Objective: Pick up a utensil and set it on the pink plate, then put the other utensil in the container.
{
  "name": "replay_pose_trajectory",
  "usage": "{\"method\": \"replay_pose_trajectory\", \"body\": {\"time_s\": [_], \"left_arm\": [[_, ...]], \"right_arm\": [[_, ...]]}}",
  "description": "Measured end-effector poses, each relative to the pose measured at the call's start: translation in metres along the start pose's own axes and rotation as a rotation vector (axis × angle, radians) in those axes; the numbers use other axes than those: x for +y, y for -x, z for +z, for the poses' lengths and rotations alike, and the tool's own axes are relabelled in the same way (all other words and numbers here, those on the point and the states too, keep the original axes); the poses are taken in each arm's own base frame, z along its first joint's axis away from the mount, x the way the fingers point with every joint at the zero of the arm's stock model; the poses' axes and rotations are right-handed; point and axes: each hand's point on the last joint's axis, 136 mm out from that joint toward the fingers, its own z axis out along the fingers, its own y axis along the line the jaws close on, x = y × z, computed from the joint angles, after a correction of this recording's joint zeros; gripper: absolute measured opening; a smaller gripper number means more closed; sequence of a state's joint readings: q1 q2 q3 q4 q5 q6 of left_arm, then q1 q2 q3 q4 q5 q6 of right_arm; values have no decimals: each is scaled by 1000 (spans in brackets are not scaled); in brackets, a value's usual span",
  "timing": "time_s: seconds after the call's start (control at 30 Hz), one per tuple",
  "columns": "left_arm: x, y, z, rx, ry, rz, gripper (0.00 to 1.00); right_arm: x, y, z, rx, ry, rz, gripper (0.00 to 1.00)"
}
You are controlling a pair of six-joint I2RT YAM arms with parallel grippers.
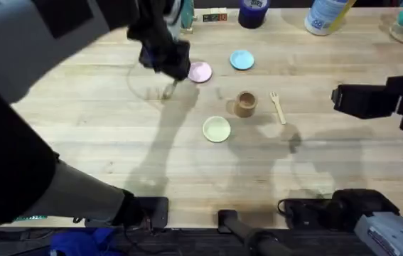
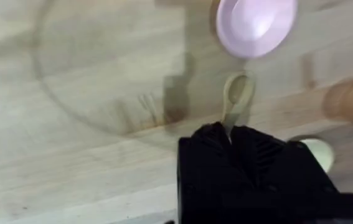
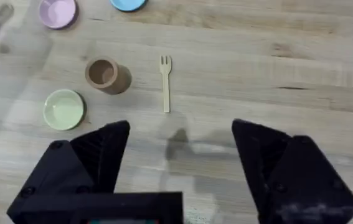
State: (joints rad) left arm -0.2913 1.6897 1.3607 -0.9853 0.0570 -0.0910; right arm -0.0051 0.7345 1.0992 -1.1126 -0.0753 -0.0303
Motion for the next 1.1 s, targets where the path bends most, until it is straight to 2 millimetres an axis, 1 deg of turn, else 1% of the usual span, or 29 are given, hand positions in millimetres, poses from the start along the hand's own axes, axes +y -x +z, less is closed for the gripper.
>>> {"method": "replay_pose_trajectory", "body": {"time_s": [0.13,0.3,0.4,0.47,0.5,0.53,0.7,0.73,0.93,1.1], "left_arm": [[-4,27,-24,-81,-8,7,38],[-17,48,-44,-155,-22,38,38],[-28,60,-52,-183,-33,62,38],[-34,68,-50,-188,-39,74,38],[-37,72,-47,-184,-40,79,38],[-41,78,-29,-154,-40,85,38],[-40,80,7,-89,-32,82,38],[-39,81,21,-72,-30,85,38],[-39,86,34,-72,-29,96,38],[-39,86,53,-52,-27,100,38]], "right_arm": [[0,0,0,0,0,0,998],[0,0,0,0,0,0,998],[0,0,0,0,0,0,998],[0,0,0,0,0,0,998],[0,0,0,0,0,0,997],[0,0,0,0,0,0,997],[0,0,0,0,0,0,998],[0,0,0,0,0,0,998],[0,0,0,0,0,0,998],[0,0,0,0,0,0,998]]}}
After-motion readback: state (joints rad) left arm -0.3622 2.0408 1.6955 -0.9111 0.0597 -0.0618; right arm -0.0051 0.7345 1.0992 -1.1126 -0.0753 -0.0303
